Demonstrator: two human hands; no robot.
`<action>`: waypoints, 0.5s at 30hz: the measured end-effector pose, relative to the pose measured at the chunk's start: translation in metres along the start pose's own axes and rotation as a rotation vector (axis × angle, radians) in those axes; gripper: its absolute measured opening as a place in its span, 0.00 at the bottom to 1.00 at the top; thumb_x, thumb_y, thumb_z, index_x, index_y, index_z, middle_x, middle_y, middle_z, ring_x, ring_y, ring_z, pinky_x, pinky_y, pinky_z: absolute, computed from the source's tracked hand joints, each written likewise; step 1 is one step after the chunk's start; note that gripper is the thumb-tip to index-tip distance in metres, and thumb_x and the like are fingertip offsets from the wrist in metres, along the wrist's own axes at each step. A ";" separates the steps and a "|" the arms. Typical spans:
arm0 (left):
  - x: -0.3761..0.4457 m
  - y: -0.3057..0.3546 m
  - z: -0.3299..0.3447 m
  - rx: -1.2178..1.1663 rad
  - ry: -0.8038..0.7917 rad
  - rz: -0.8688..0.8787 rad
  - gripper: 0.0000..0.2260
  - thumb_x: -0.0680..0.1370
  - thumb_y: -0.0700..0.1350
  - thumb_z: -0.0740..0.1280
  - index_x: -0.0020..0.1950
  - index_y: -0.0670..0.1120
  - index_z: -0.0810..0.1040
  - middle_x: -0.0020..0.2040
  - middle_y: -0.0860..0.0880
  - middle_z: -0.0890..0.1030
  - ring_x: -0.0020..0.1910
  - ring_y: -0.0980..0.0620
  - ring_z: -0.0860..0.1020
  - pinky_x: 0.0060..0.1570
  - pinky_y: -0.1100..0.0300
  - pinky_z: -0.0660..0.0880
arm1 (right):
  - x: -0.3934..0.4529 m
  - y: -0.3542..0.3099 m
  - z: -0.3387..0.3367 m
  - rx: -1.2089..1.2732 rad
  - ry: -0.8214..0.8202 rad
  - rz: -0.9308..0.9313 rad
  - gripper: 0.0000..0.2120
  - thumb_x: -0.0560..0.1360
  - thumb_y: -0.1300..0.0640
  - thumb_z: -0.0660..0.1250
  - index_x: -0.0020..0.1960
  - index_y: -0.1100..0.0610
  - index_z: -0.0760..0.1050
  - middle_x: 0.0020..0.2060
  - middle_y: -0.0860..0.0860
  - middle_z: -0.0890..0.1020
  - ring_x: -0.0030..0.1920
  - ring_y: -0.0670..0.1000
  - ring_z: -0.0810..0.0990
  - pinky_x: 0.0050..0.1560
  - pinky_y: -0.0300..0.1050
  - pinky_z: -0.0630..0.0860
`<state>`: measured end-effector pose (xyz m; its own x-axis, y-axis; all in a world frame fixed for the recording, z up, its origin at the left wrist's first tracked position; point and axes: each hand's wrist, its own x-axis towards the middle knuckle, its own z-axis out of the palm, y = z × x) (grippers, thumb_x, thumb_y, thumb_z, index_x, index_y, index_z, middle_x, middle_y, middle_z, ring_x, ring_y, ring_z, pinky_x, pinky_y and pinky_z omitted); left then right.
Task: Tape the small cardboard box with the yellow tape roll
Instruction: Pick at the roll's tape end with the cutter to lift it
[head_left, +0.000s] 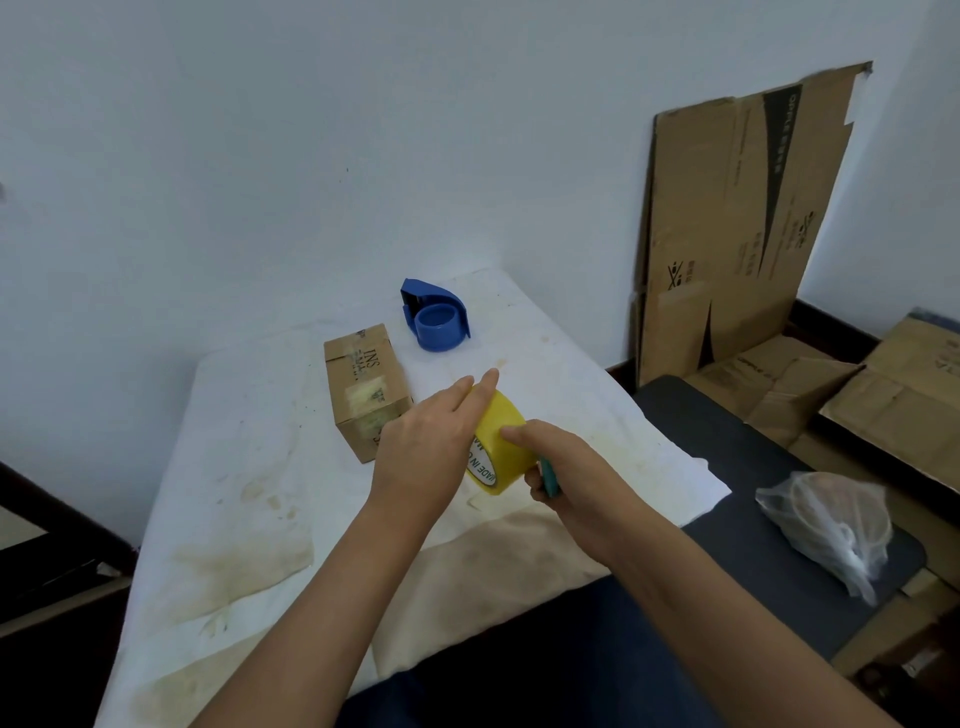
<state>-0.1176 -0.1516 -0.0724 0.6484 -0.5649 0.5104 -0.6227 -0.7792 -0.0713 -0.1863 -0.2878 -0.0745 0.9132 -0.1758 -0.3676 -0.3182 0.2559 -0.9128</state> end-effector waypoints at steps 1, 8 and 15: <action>0.000 0.000 0.000 0.006 -0.006 0.007 0.30 0.65 0.37 0.78 0.66 0.46 0.76 0.56 0.43 0.84 0.42 0.44 0.85 0.25 0.55 0.78 | 0.000 0.001 0.000 -0.006 -0.017 -0.004 0.07 0.74 0.53 0.67 0.40 0.54 0.74 0.36 0.51 0.69 0.37 0.49 0.64 0.46 0.47 0.64; 0.001 -0.002 0.000 0.002 -0.026 -0.005 0.30 0.66 0.36 0.77 0.67 0.47 0.76 0.57 0.43 0.83 0.45 0.43 0.84 0.27 0.54 0.79 | 0.003 0.009 0.003 0.068 -0.058 -0.020 0.04 0.74 0.57 0.65 0.41 0.53 0.74 0.38 0.51 0.74 0.38 0.49 0.63 0.44 0.43 0.64; 0.000 0.003 0.004 -0.005 -0.043 0.008 0.32 0.65 0.36 0.78 0.67 0.47 0.75 0.58 0.44 0.83 0.46 0.44 0.84 0.27 0.54 0.79 | 0.003 0.012 0.003 0.070 0.014 -0.002 0.05 0.74 0.61 0.62 0.40 0.55 0.70 0.36 0.51 0.71 0.37 0.49 0.62 0.45 0.46 0.63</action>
<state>-0.1174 -0.1553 -0.0763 0.6612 -0.5824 0.4728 -0.6304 -0.7731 -0.0707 -0.1867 -0.2825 -0.0858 0.9098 -0.1896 -0.3692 -0.2977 0.3215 -0.8989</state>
